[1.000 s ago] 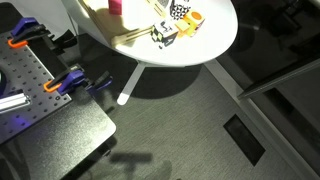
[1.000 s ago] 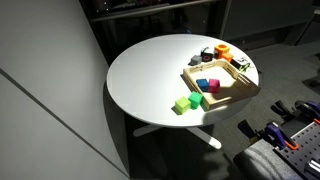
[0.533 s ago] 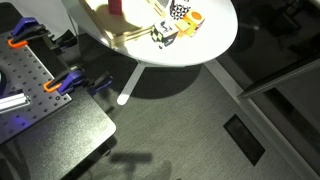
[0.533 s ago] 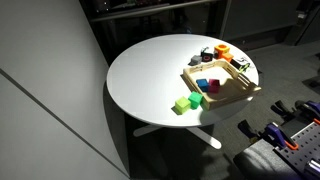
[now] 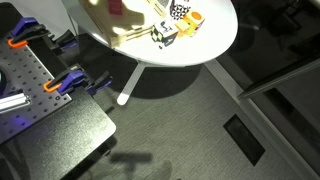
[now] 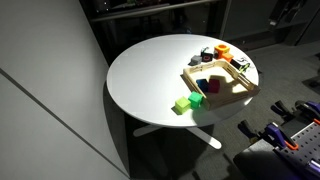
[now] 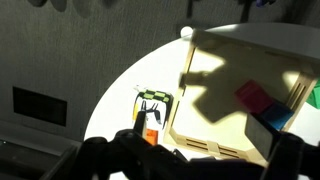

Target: Put the pink block on the table

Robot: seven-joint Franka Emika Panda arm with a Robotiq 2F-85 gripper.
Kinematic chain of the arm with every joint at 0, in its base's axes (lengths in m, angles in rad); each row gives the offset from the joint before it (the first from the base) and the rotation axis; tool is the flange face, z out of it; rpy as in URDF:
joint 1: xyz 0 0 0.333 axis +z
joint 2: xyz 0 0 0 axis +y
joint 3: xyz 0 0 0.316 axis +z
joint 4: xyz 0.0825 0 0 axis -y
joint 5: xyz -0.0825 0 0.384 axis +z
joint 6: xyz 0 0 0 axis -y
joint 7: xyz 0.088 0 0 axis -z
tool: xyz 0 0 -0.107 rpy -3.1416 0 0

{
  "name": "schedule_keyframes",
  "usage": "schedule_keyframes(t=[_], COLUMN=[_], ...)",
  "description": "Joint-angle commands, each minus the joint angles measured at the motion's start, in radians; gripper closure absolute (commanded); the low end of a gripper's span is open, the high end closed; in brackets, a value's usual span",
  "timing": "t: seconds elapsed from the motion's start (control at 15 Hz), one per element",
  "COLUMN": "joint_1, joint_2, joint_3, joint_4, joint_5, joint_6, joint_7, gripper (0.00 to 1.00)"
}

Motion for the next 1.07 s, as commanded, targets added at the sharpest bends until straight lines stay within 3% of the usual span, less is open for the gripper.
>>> schedule_keyframes(t=[0.0, 0.27, 1.0], joint_1=[0.041, 0.072, 0.102], joint_2=[0.079, 0.159, 0.373], joint_3=[-0.018, -0.005, 0.086], joint_4=[0.048, 0.095, 0.259], joint_5=[0.040, 0.078, 0.022], joint_6=[0.075, 0.105, 0.062], joint_7=[-0.121, -0.186, -0.119], gripper=[0.00, 0.00, 0.00])
